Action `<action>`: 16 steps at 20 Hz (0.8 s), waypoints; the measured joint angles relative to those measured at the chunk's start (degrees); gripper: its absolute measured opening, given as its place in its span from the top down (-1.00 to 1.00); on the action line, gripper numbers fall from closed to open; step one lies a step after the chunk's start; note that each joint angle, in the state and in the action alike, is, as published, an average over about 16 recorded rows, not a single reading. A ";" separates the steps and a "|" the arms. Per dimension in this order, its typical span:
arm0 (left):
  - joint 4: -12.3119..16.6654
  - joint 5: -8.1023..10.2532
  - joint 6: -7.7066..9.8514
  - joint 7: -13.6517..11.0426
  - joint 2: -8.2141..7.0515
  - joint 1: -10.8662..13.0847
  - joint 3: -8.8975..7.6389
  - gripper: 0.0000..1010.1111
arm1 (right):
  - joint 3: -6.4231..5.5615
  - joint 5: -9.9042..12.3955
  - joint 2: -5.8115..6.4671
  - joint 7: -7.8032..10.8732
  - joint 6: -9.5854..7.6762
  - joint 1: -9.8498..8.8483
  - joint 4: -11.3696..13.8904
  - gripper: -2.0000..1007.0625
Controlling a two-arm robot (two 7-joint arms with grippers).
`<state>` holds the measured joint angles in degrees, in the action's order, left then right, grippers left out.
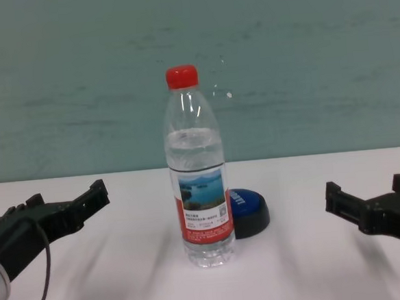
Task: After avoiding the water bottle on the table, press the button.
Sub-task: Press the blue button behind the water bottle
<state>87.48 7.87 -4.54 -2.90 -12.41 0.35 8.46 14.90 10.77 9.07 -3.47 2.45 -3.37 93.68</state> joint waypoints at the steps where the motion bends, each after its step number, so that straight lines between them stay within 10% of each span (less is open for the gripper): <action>1: 0.00 0.00 0.00 0.00 0.00 0.00 0.00 -0.98 | 0.00 0.00 0.00 0.00 0.00 0.00 0.00 -0.99; 16: 0.00 0.00 0.00 0.00 0.00 0.00 0.00 -0.98 | 0.00 0.00 0.00 0.00 0.00 0.00 0.00 -0.99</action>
<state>87.48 7.87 -4.54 -2.90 -12.41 0.35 8.46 14.90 10.76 9.07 -3.47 2.45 -3.37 93.68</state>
